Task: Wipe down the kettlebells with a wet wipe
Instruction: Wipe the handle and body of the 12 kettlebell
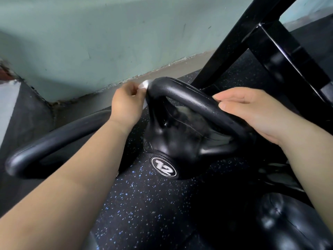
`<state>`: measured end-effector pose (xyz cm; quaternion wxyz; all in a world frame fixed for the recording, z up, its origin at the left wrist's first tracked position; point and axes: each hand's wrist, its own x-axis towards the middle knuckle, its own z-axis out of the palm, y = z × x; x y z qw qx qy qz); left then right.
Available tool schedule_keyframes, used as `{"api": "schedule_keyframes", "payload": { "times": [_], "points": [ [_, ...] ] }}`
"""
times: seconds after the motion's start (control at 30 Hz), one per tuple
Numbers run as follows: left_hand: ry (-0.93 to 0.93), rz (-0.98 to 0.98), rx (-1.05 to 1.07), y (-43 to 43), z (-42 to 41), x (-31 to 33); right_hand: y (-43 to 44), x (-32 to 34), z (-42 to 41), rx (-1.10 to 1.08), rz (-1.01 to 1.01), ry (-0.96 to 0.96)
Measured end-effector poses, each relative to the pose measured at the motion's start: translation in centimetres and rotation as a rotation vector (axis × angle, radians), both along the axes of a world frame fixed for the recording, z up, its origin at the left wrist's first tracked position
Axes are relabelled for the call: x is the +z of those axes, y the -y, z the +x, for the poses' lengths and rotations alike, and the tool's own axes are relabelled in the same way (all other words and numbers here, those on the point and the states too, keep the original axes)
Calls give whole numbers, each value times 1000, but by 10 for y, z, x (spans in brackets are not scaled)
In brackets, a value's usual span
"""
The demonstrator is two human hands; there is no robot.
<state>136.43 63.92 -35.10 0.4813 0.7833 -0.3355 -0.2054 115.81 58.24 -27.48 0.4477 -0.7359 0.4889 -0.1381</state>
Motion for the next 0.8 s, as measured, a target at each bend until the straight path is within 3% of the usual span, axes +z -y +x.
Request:
{"api": "schedule_keyframes", "payload": {
  "times": [0.07,0.17,0.3,0.43,0.5,0.6,0.67,0.8],
  "points": [
    [3,-129,3,-12,-7,10,-3,2,3,11,-107,-32],
    [-142,-300,-191,-23,-16,33,-12,16,11,97,-238,17],
    [-326,-501,-359,-23,-43,56,-25,26,28,311,-240,30],
    [-307,-501,-337,-22,-58,55,-27,24,18,74,-298,53],
    [-162,-471,-369,-17,-53,48,-20,25,-5,-138,-354,83],
    [426,-298,-598,-5,-48,35,-9,31,-43,-354,-441,-53],
    [625,-153,-688,1,-49,31,-6,28,-56,-267,-346,-218],
    [652,-118,-687,7,-48,30,-11,20,-58,11,-267,-452]
  ]
}}
